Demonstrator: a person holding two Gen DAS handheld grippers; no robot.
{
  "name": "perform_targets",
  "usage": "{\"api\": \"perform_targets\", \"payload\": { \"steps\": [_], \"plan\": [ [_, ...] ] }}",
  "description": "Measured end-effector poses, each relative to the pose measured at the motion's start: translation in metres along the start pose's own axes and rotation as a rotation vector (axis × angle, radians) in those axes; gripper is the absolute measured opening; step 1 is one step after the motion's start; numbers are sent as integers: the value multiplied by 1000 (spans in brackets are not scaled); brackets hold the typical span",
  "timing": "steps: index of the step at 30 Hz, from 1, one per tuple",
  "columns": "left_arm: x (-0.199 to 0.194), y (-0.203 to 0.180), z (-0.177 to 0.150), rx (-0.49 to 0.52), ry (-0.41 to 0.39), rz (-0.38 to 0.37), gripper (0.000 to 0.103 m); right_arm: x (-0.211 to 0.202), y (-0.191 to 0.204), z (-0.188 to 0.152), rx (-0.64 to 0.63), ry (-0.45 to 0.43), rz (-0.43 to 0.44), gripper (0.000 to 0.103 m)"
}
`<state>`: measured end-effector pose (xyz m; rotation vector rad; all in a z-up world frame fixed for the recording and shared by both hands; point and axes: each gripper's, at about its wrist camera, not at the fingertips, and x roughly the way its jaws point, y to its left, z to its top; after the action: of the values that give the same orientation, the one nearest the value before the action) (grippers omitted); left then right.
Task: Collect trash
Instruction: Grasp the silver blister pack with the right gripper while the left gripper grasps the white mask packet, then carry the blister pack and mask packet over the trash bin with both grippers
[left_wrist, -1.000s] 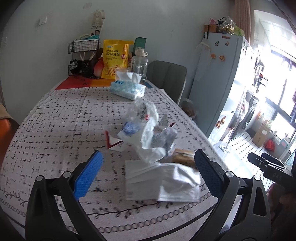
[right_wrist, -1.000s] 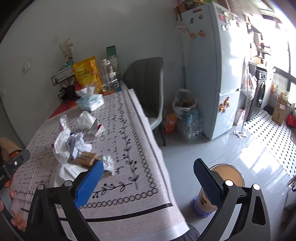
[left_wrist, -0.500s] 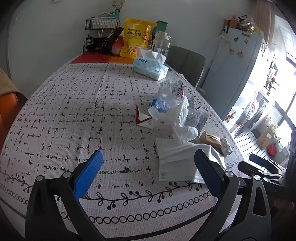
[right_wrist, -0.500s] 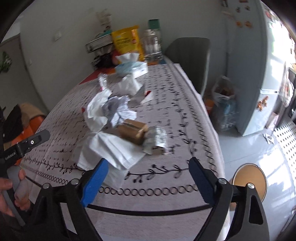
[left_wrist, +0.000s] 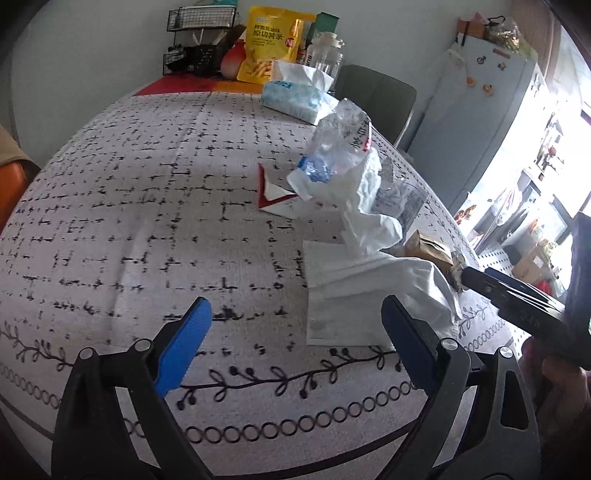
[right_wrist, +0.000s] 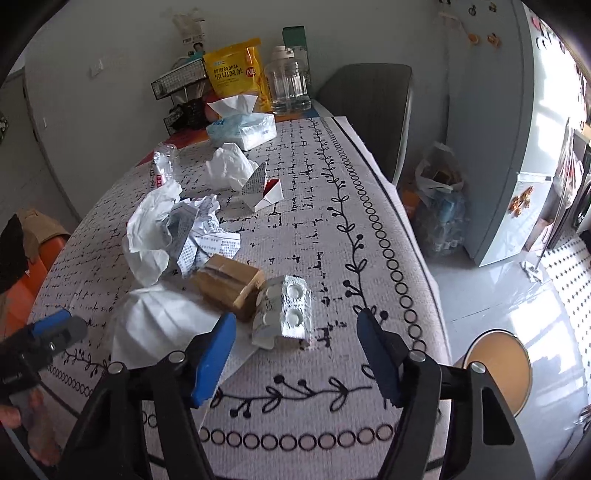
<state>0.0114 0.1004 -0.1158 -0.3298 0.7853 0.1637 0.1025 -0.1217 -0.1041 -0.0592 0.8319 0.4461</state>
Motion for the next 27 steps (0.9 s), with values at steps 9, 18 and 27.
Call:
{"api": "perform_targets", "payload": {
  "steps": [9, 18, 27],
  "plan": [
    [11, -30, 5, 48, 1, -33, 92, 4, -1, 0, -1, 36, 71, 26],
    [30, -61, -2, 98, 48, -66, 93, -28, -23, -19, 82, 29, 88, 27],
    [33, -78, -8, 189, 86, 36, 44, -43, -40, -37, 145, 46, 69, 28]
  ]
}}
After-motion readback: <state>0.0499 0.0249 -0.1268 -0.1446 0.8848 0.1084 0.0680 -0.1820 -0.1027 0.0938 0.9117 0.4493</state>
